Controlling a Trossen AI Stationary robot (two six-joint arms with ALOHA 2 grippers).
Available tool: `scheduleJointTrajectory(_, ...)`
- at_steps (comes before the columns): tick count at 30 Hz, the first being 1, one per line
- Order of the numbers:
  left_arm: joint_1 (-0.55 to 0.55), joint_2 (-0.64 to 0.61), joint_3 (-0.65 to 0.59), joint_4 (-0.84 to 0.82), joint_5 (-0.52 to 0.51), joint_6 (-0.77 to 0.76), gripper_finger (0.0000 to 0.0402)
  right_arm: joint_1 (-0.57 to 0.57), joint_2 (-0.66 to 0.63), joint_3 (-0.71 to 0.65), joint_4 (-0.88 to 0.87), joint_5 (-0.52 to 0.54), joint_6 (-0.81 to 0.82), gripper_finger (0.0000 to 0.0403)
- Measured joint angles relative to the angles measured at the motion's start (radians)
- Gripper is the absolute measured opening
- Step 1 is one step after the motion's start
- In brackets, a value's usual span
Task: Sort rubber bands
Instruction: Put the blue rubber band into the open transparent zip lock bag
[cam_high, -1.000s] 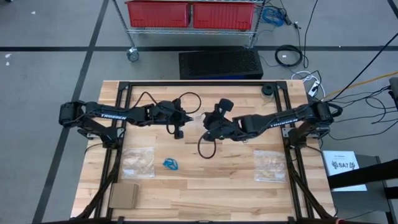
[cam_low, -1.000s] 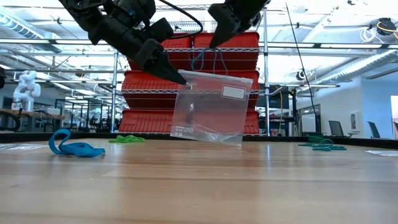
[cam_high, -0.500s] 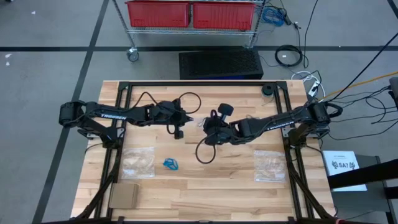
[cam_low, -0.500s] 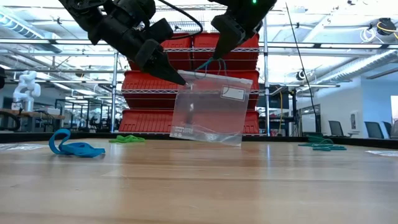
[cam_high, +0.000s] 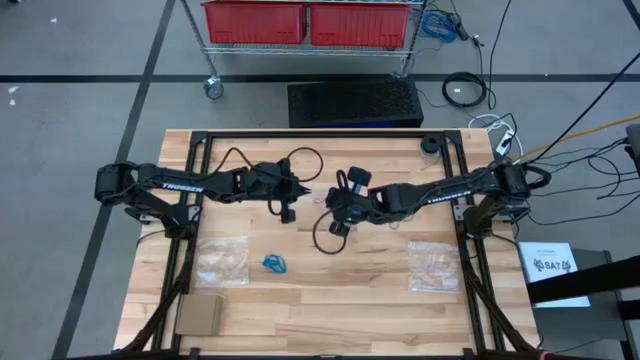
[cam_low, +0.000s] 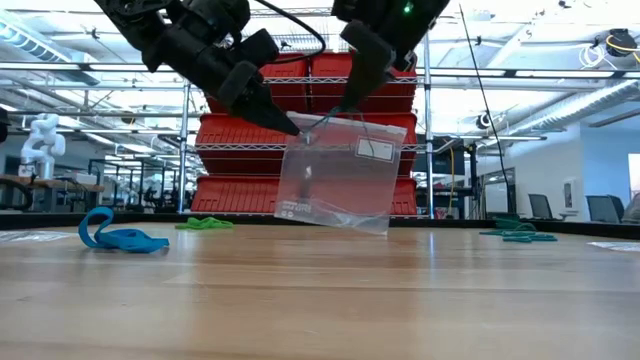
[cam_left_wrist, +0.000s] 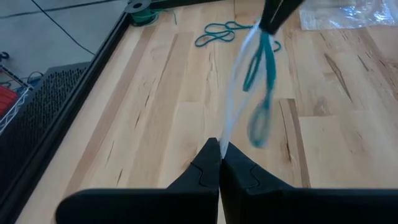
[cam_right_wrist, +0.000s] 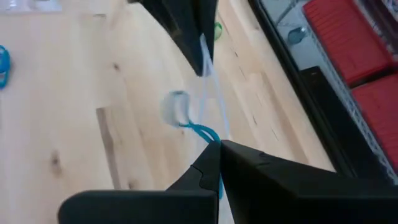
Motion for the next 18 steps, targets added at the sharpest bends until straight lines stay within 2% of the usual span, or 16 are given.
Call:
scheduleJointTrajectory(15,-0.022,0.0,0.008,0.012,0.0,-0.002,0.0,-0.124,0.0,0.0,-0.003,-0.278,-0.013,0.0)
scheduleJointTrajectory(18,-0.033,0.0,0.015,0.014,0.0,-0.002,0.0,-0.135,0.0,0.0,-0.002,-0.308,-0.017,0.0)
